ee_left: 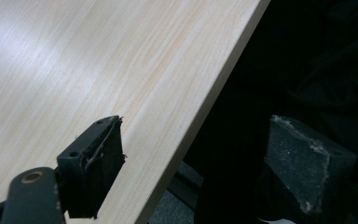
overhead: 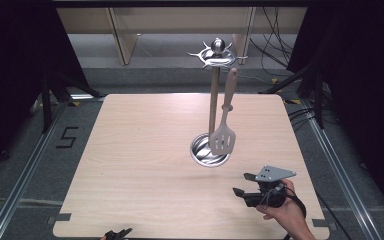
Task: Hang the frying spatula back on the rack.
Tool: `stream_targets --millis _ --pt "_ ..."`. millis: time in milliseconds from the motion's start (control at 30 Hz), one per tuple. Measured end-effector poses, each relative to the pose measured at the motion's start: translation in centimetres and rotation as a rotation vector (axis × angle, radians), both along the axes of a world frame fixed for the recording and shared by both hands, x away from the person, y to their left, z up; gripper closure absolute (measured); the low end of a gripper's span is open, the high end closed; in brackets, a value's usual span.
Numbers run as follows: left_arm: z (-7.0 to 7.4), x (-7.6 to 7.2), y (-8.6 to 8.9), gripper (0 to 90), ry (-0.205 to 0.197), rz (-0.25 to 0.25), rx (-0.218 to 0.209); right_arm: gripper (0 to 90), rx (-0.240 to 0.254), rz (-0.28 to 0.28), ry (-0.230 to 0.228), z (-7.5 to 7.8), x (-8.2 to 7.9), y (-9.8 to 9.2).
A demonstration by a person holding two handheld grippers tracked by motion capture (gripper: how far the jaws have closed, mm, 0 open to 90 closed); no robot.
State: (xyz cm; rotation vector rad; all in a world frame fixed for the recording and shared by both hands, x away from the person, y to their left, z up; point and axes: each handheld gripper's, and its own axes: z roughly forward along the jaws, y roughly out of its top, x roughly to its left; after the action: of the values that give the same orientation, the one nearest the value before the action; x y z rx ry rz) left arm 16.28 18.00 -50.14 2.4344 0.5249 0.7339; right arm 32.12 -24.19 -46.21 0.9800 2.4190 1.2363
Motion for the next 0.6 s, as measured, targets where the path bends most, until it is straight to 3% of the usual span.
stream_targets --millis 67,167,200,333,500,567,600 --pt "-0.1 0.1 0.0 18.2 0.005 -0.003 -0.003 34.7 -0.012 0.013 -0.030 -0.3 0.0 -0.3" --pt "0.0 0.1 0.0 18.2 0.018 -0.012 -0.002 34.7 0.000 0.001 0.004 -0.6 -0.5 -0.3" --pt "0.0 0.0 0.0 18.2 0.009 -0.011 0.001 34.7 -0.003 0.017 -0.026 -0.8 -0.3 -0.4" --pt "0.0 0.0 0.0 18.2 0.008 -0.009 0.000 34.4 -0.005 0.011 -0.006 -0.9 -0.9 -0.3" --pt "0.0 0.0 0.0 18.2 0.007 -0.009 -0.001 32.6 -0.016 0.030 -0.023 -1.2 -1.2 -0.5" --pt "0.0 0.0 0.0 18.2 0.008 -0.009 0.000 31.8 -0.009 0.016 0.006 -1.2 -1.6 -0.4" --pt "0.0 0.0 0.0 18.2 0.008 -0.009 0.000 31.6 -0.022 0.035 -0.024 -1.3 -1.4 -0.5"
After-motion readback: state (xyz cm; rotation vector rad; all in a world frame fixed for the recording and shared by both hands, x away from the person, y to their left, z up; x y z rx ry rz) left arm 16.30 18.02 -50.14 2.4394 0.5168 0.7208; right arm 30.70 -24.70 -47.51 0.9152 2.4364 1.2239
